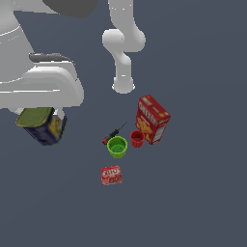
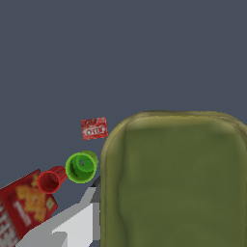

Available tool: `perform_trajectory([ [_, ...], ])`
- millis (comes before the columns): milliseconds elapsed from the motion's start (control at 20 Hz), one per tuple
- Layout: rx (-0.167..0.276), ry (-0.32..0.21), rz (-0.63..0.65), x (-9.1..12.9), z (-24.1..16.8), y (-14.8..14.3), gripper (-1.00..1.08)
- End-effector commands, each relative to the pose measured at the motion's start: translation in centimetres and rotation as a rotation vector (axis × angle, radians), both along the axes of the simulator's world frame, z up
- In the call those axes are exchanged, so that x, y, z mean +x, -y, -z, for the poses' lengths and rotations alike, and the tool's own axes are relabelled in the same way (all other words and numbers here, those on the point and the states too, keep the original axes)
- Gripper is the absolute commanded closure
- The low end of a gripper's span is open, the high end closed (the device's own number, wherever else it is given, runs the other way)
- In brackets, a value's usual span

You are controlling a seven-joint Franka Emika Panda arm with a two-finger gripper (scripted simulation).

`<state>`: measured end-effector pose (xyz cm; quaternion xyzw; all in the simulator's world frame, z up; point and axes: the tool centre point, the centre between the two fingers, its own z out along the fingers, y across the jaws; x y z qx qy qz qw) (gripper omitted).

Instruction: Pick up a designated object from a clutter of objects.

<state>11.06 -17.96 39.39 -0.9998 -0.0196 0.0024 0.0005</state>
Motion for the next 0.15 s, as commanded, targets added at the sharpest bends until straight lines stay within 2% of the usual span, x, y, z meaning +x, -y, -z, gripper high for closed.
perform_trajectory([
  [0, -0.001, 0.005, 0.000, 0.17, -0.44, 0.04, 1.08],
  [100, -0.001, 0.005, 0.000, 0.19, -0.47, 0.05, 1.08],
])
